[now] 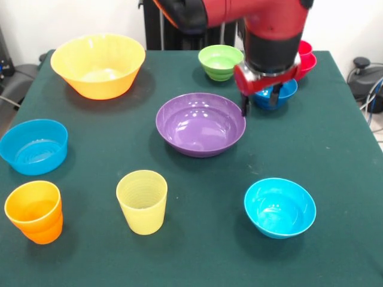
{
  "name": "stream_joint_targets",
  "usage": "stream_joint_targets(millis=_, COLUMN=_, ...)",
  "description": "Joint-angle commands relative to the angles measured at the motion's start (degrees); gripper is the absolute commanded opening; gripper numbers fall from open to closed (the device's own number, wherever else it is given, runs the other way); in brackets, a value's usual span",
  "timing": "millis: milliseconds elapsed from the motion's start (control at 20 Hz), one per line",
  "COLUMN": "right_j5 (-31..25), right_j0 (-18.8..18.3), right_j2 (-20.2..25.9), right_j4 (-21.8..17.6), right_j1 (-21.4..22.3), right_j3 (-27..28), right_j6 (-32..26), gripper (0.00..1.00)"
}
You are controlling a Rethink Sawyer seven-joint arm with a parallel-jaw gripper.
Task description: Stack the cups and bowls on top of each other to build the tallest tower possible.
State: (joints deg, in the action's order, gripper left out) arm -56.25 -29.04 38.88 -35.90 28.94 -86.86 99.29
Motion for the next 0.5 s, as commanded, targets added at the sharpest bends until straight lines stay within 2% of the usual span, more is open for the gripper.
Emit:
stream_joint_targets(millis=50, right_j5=-3.3, right_j0=-1.7, right_j2=1.9, right_j4=0.5, right_j1=5.8, right_j3=-6.0, right_j6=-12.0, gripper=1.0)
stream_joint_targets(millis=500, right_j5=-2.3, right_j0=-3.7, right_j2=0.8, right_j4=-1.0, right_j1=9.1, right_j3=-8.9, right_j6=-11.9, gripper=1.0)
